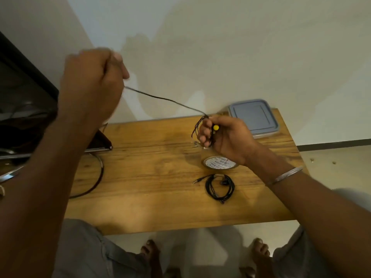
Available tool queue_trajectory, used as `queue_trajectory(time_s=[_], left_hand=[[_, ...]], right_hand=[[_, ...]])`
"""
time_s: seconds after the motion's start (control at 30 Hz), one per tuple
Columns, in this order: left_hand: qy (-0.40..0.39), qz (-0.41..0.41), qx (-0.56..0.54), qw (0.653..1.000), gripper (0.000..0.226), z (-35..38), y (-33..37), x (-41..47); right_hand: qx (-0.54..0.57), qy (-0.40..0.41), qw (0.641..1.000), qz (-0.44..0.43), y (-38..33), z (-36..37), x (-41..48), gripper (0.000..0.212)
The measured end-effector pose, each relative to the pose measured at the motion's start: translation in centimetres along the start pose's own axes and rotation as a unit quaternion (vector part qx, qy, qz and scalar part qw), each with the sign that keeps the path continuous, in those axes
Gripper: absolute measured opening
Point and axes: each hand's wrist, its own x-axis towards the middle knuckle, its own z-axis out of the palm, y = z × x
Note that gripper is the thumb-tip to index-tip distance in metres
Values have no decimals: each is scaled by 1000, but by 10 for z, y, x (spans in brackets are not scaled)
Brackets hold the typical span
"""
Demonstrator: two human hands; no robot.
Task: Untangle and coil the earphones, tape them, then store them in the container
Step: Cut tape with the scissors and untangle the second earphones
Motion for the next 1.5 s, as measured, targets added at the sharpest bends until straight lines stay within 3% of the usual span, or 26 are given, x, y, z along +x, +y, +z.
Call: queue_trajectory(time_s=[0.1,0.3,0.43,0.63,0.73,0.83,1.1,1.3,1.4,1.5], left_hand=[[-42,-63,-14,997,36,14,-5,-36],[-100,-134,-75,983,35,60,-27,-92],[-159,-138,-123,970,34,76,-32,-103],[-153,-156,-238,946,36,82,-43,-95],[-166,-142,-220,951,35,85,-46,-95],[-222,-104,-184,952,32,92,-48,-101],[-379,-76,-178,905,32,103,-26,-120],[-408,-69,-181,892,33,95,-22,-117],[-378,-75,-221,896,35,83,-24,-108],[-372,-58,-265,888,37,74,-21,-102]], right_hand=[[139,0,990,-31,-6,3,-1,16],[190,-55,978,-63,-14,17,-8,28],[174,-86,979,-67,-14,17,-6,31],[162,-76,982,-67,-11,12,-2,39],[179,-101,977,-60,-10,12,-1,43],[182,-107,975,-70,-10,14,-2,33],[215,-89,964,-126,-15,30,-3,27],[132,-36,977,-163,-13,26,-1,22],[-47,31,979,-196,-7,22,0,18],[-201,65,949,-233,8,28,2,20]])
